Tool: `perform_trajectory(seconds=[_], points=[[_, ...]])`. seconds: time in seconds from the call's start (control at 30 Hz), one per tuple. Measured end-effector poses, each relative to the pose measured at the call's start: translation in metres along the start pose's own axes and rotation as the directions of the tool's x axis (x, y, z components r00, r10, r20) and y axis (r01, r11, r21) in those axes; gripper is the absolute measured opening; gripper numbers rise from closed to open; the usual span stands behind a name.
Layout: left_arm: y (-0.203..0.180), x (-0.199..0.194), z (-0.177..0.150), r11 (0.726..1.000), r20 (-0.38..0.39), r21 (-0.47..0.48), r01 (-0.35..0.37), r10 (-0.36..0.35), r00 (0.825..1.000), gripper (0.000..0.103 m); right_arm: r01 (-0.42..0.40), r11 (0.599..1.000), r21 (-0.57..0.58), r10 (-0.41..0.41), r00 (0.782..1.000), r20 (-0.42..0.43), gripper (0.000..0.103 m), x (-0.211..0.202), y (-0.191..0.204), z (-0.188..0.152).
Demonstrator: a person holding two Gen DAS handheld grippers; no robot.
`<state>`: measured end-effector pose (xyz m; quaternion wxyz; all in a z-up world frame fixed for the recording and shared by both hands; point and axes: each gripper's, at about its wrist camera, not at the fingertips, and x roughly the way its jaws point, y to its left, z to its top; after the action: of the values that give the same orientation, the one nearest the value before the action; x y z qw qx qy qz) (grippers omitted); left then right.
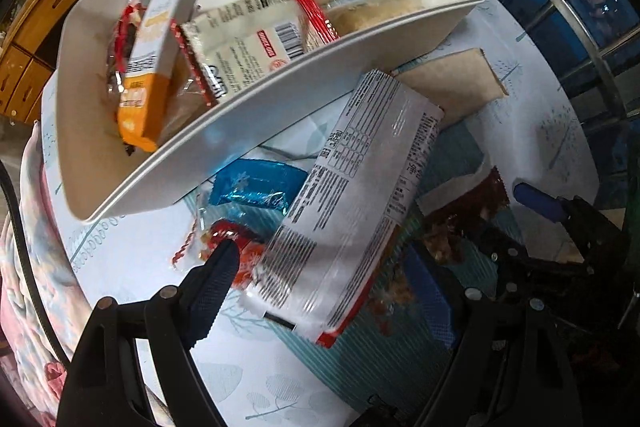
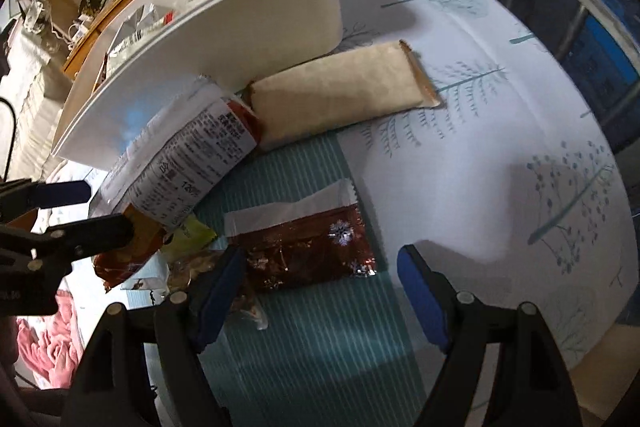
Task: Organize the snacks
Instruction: 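Move the left tool to the large white printed bag while the right tool approaches the brown chocolate packet, then grasp the large white printed bag with the left tool while the right tool grasps the brown chocolate packet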
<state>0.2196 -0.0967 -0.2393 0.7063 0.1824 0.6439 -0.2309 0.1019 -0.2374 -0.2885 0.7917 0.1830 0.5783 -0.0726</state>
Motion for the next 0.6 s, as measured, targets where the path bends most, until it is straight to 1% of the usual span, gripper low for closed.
perform_trajectory(seconds=[0.17, 0.3, 0.4, 0.5, 0.53, 0.57, 0.6], points=[[-0.006, 0.014, 0.008, 1.0, -0.02, -0.001, -0.027, 0.026, 0.999, 0.083, 0.014, 0.998, -0.06, -0.013, 1.0, 0.01, 0.079, 0.002, 0.005, 0.002], [-0.017, 0.025, 0.015, 0.999, -0.039, 0.009, -0.043, 0.043, 0.998, 0.082, 0.053, 0.991, -0.122, -0.051, 0.999, 0.019, 0.079, 0.004, 0.012, 0.001], [-0.025, 0.033, 0.018, 0.998, -0.058, 0.016, -0.054, 0.054, 0.997, 0.075, 0.113, 0.975, -0.19, -0.11, 0.994, 0.024, 0.078, 0.008, 0.021, -0.001], [-0.031, 0.036, 0.019, 0.998, -0.063, 0.018, -0.059, 0.06, 0.996, 0.071, 0.141, 0.964, -0.223, -0.136, 0.99, 0.041, 0.073, 0.008, 0.027, -0.004], [-0.033, 0.037, 0.022, 0.998, -0.064, 0.02, -0.06, 0.061, 0.996, 0.07, 0.141, 0.964, -0.226, -0.134, 0.99, 0.046, 0.068, 0.008, 0.027, -0.005], [-0.035, 0.038, 0.024, 0.998, -0.065, 0.022, -0.062, 0.063, 0.996, 0.07, 0.144, 0.963, -0.229, -0.136, 0.989, 0.052, 0.06, 0.007, 0.028, -0.005], [-0.037, 0.039, 0.024, 0.998, -0.065, 0.024, -0.063, 0.064, 0.996, 0.068, 0.147, 0.961, -0.233, -0.138, 0.989, 0.056, 0.059, 0.006, 0.028, -0.005]])
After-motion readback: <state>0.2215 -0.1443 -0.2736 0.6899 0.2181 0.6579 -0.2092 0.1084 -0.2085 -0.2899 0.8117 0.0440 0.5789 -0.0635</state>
